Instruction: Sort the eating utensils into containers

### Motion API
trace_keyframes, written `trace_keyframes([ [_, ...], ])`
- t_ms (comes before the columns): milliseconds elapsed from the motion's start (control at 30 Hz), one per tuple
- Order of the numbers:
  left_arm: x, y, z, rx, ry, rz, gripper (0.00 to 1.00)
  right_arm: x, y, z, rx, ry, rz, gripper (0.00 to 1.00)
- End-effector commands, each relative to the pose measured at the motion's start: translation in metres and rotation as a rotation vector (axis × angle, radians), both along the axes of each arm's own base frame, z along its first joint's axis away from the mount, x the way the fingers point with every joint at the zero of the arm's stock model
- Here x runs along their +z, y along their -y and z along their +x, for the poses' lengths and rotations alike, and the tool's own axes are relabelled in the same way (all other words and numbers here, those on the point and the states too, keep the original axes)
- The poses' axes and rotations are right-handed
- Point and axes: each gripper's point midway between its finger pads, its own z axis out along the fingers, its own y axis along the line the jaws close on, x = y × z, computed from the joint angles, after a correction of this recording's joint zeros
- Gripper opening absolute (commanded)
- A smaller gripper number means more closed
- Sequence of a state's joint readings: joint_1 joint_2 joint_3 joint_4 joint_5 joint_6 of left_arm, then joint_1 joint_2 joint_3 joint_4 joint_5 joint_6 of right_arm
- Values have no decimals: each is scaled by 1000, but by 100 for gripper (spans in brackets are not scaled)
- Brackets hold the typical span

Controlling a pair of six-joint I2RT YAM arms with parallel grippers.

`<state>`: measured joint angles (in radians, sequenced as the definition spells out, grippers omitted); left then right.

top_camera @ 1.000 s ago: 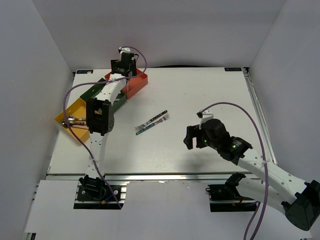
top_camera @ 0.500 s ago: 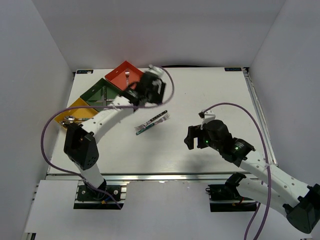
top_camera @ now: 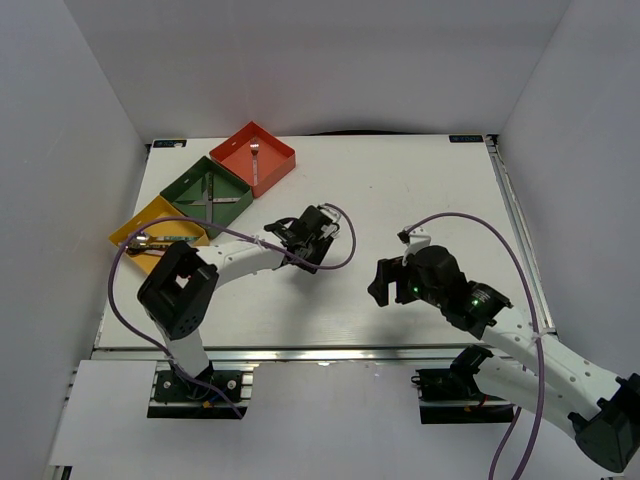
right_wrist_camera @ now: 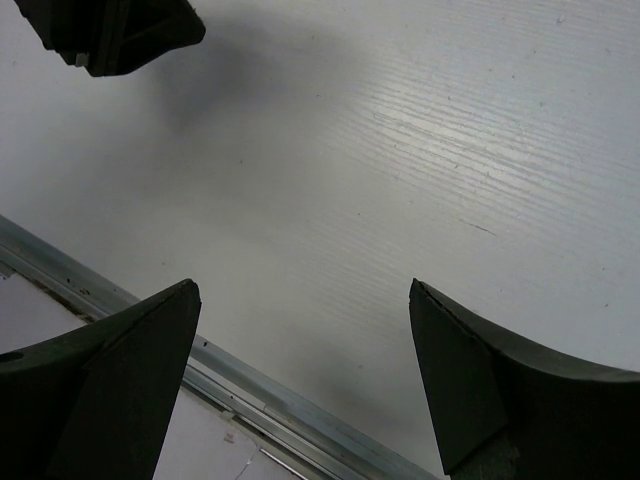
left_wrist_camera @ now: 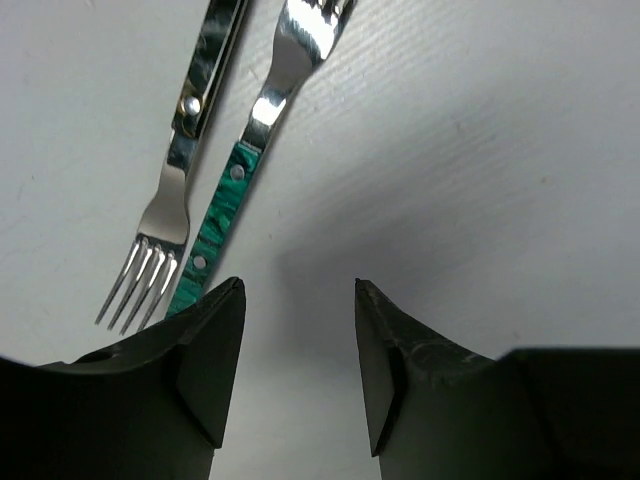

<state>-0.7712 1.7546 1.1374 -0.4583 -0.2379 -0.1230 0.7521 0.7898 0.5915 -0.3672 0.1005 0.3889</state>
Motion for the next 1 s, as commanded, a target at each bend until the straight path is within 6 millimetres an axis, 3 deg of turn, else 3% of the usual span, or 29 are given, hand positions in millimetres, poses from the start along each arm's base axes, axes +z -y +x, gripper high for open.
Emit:
trace_keyframes([
  [0, 20, 9, 27, 8, 101, -76, 58, 6, -5, 2, 7, 11, 33, 89],
  [167, 16, -5, 50, 51, 77, -99, 58, 3, -3, 0, 8, 7, 28, 89],
  [333, 21, 6, 70, 23, 53, -133, 58, 3, -3, -3, 9, 1, 44, 89],
  [367, 8, 3, 67, 21, 12, -100, 58, 3, -3, -4, 10, -2, 44, 89],
  [733, -20, 1, 54, 38, -57, -98, 49, 8, -3, 0, 3, 13, 42, 89],
  [967, -42, -3, 31, 60, -126, -126, 46, 6, -7, 1, 13, 5, 44, 89],
])
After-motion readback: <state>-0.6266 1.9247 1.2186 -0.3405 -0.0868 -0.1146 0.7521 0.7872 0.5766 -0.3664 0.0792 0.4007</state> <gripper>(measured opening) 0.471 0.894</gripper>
